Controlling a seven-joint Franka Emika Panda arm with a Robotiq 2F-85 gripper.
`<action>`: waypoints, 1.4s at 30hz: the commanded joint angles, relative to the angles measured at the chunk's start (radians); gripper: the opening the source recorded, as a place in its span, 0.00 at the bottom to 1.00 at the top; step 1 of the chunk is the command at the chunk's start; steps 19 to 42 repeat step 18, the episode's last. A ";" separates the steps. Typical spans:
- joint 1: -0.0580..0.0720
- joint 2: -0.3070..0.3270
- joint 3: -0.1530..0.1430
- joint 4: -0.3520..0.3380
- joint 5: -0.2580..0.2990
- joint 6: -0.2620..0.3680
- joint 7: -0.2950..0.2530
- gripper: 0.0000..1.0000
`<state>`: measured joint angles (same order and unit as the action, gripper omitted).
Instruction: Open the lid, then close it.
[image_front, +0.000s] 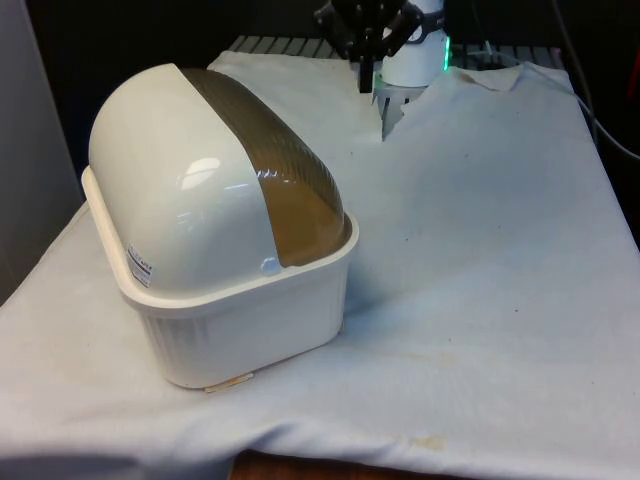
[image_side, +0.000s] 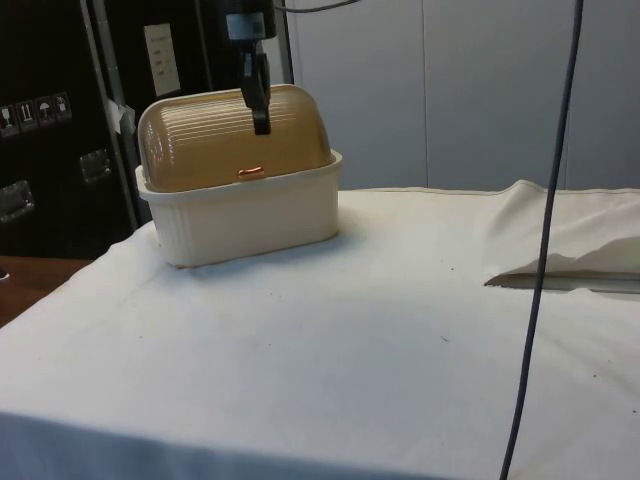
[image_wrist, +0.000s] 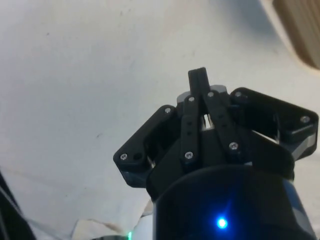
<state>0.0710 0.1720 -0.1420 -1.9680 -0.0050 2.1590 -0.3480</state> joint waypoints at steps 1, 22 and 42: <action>-0.001 -0.012 0.003 -0.014 0.018 0.002 -0.004 0.00; 0.000 -0.058 0.006 -0.076 0.113 0.000 -0.004 0.00; 0.000 -0.058 0.006 -0.076 0.113 0.000 -0.004 0.00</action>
